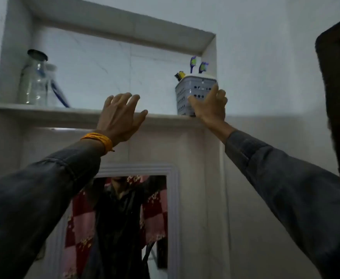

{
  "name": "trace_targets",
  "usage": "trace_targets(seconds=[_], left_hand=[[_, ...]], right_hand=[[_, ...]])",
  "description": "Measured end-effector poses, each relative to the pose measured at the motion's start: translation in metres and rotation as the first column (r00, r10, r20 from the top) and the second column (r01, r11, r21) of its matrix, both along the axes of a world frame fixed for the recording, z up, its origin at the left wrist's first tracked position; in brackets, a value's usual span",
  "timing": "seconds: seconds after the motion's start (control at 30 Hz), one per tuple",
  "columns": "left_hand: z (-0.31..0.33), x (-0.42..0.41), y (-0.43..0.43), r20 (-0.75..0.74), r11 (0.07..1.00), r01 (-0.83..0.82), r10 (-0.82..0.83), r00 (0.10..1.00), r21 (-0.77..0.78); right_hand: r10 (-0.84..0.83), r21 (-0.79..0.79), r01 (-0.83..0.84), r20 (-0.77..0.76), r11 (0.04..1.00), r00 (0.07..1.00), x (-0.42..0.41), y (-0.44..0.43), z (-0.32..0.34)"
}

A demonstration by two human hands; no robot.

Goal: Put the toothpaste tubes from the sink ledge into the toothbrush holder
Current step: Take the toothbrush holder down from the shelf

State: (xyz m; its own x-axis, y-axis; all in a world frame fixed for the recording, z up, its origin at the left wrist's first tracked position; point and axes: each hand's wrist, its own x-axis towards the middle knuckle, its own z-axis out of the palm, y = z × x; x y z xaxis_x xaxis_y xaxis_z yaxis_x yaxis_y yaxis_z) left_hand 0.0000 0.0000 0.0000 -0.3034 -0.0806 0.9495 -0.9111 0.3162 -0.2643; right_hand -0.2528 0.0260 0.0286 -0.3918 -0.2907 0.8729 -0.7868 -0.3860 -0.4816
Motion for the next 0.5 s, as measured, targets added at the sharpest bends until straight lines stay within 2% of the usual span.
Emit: trace_targets(seconds=[0.1, 0.2, 0.5], left_hand=[[0.008, -0.004, -0.014, -0.014, 0.989, -0.122, 0.124, 0.992, 0.088], [0.01, -0.009, -0.015, 0.048, 0.956, -0.257, 0.253, 0.966, 0.139], [0.01, -0.008, -0.01, 0.063, 0.95, -0.249, 0.241, 0.969, 0.188]], right_hand=[[0.053, 0.125, -0.057, 0.037, 0.99, 0.998, -0.001, -0.014, 0.007], [0.038, 0.119, -0.044, 0.054, 0.992, 0.998, 0.003, -0.026, 0.009], [0.059, 0.041, -0.065, 0.126, 0.997, 0.99, -0.001, -0.018, 0.013]])
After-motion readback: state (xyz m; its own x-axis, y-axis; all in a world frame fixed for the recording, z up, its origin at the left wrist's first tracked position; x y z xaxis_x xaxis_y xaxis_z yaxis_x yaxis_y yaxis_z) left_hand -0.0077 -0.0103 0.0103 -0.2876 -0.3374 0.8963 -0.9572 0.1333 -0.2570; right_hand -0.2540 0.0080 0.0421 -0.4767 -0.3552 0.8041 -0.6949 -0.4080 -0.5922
